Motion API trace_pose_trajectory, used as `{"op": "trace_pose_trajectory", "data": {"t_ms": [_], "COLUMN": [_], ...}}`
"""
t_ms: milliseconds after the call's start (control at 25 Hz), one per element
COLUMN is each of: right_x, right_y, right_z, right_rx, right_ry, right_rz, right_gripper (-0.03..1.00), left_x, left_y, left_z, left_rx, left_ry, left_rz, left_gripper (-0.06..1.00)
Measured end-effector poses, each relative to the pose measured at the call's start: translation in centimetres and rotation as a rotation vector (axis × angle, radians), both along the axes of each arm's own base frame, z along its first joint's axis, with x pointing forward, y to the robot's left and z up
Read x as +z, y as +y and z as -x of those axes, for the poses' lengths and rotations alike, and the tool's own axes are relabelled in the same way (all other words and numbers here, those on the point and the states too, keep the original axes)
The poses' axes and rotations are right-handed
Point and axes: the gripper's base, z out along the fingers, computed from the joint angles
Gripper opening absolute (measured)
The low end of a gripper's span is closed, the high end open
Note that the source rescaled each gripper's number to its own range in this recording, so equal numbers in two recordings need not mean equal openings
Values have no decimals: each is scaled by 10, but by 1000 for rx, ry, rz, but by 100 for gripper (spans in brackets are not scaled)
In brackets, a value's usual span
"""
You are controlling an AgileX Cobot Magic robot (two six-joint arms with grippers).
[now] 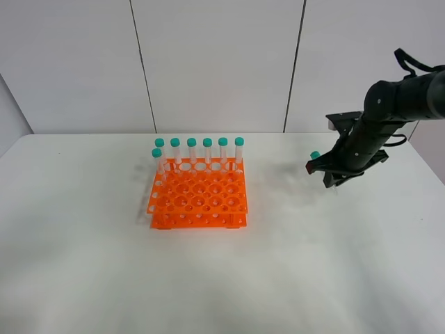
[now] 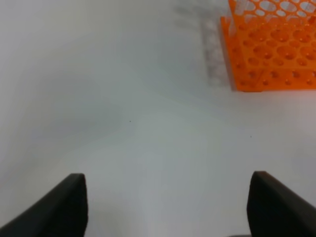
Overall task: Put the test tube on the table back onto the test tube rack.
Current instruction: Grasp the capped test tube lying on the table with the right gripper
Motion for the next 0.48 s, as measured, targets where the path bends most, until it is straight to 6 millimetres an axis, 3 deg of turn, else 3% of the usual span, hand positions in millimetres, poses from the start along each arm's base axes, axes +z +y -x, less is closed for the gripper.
{"op": "trace_pose_trajectory", "data": {"t_ms": [480], "right_x": [75], "right_y": [2], "right_z": [8], "right_rx": [40], "right_ry": [-197], "right_rz": [-23], "right_gripper": [0], "left_x": [0], "left_y": [0], "left_z": [0], "left_rx": [0], "left_ry": [0], "left_rz": [0], "left_gripper": [100]}}
